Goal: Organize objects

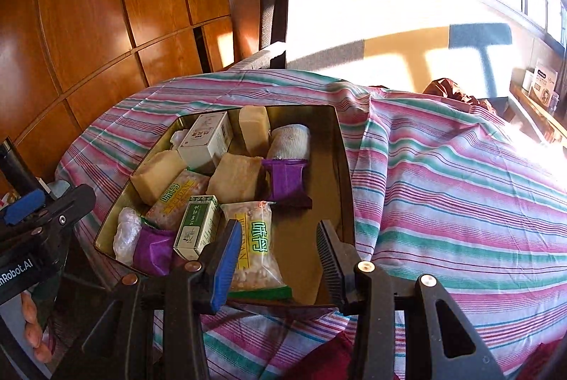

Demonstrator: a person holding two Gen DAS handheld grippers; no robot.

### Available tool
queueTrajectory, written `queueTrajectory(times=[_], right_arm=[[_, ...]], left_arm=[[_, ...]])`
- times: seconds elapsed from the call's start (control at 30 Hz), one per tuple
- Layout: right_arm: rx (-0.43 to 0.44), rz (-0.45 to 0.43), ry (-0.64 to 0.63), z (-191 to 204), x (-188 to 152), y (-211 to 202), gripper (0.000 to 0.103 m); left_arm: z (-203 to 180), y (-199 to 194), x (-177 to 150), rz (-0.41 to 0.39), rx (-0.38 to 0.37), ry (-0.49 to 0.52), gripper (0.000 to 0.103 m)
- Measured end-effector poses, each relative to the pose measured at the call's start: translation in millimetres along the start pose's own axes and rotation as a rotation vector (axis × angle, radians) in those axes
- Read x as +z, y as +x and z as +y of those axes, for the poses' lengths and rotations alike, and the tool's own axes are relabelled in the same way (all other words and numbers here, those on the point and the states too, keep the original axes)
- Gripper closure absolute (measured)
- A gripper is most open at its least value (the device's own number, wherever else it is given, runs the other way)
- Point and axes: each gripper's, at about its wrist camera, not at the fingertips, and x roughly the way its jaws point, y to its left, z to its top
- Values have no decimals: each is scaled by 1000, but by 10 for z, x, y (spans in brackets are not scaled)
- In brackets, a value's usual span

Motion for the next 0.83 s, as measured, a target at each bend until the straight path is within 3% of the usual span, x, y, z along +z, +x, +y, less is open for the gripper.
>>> queueTrajectory(times=[0.57,0.83], right_arm=[[-1,10,-33,116,-17,23,59],[3,7,-49,168,-17,18,59]], left_arm=[[59,-8,-31,-10,-23,-8,0],[79,-22,-27,-28,27,-1,0]])
